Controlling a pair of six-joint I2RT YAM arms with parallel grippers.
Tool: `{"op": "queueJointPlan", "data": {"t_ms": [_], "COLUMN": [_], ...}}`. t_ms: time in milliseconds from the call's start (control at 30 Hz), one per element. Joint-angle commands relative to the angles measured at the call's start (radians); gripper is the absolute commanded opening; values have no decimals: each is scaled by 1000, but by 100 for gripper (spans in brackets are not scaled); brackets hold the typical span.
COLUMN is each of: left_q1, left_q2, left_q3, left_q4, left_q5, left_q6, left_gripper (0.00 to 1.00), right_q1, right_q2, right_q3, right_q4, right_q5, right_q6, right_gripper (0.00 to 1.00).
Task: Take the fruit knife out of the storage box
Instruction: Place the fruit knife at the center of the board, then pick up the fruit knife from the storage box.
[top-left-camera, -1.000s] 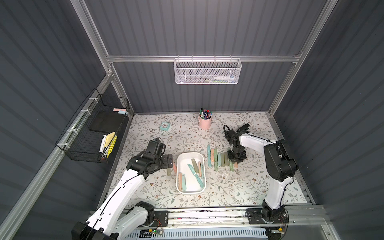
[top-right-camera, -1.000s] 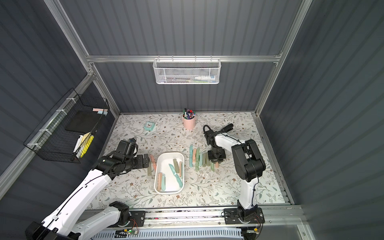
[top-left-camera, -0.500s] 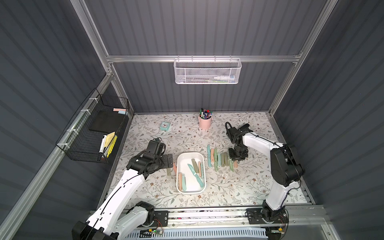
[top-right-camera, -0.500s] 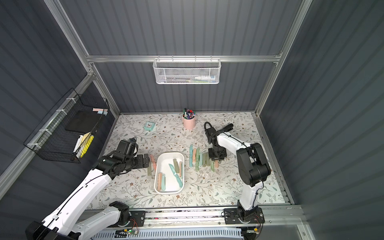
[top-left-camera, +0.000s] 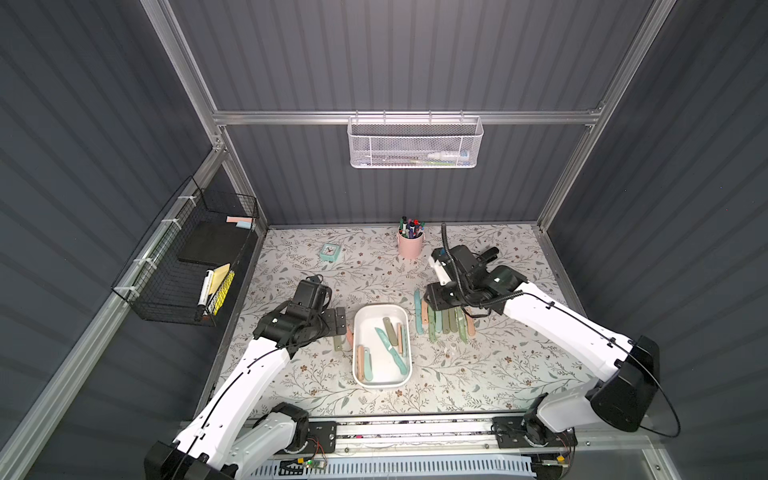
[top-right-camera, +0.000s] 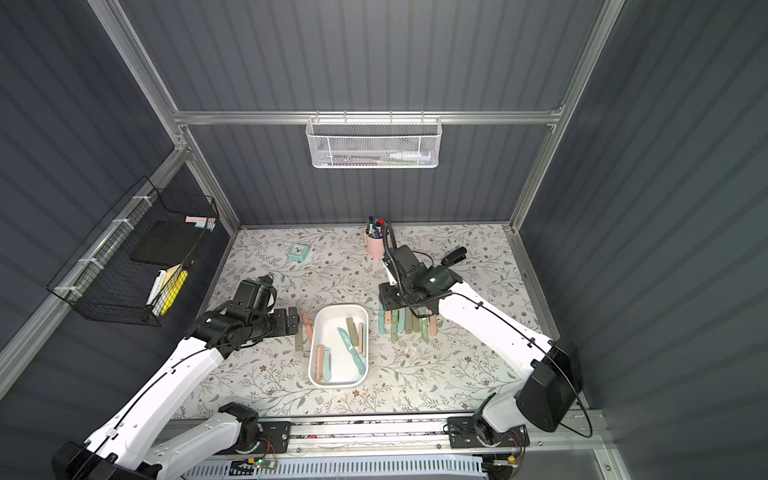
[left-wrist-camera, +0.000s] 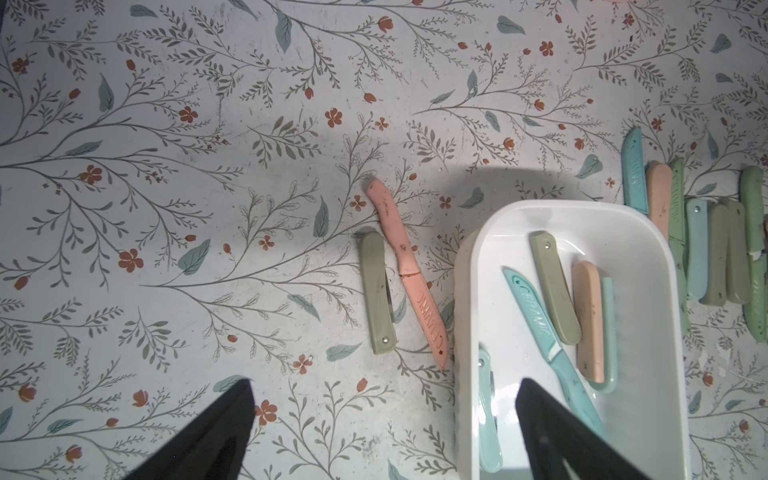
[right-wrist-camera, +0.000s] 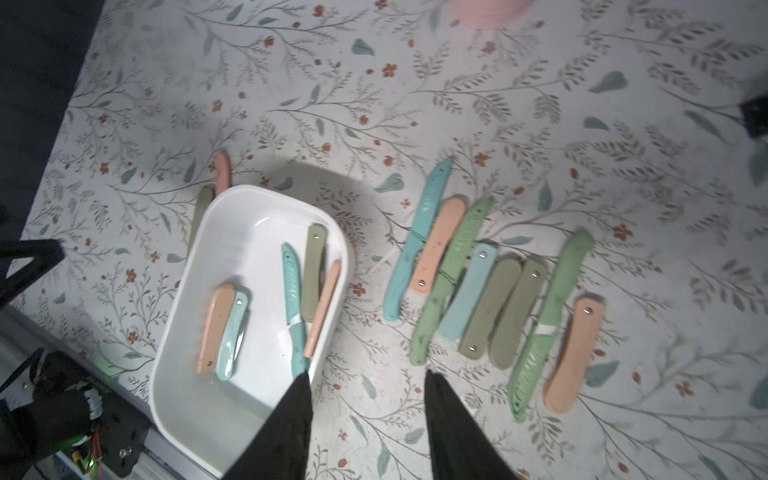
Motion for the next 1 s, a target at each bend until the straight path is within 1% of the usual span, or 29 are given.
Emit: {"op": "queueJointPlan", "data": {"t_ms": [0, 133, 233, 367, 533, 700, 967], "left_q1": [0, 0, 1, 2, 2, 1, 2], "left_q2": [-8, -16, -19, -22, -28, -31, -25], "left_q3": [2, 1, -2, -1, -3, -3, -1], "left_q4": [-6, -8, -9, -11, -14, -14, -9], "left_q5": [-9, -12, -9, -13, -15, -18, -12], "left_q6": [6, 6, 3, 2, 1, 1, 0], "left_gripper": [99, 99, 99, 99, 99, 99, 99], "right_q1": [75, 135, 184, 233, 241, 243, 247], "right_q2": [103, 240, 355, 497, 661, 750, 795], "right_q3": [34, 123, 227, 349, 476, 526, 523], "right_q4": [54, 24, -58, -141, -261, -319, -344], "right_q5": [-78, -139, -128, -108, -53, -79, -77], "right_q6": [-6, 18, 17, 28, 75, 72, 76], "right_gripper": [50, 53, 56, 56, 54, 50, 50]}}
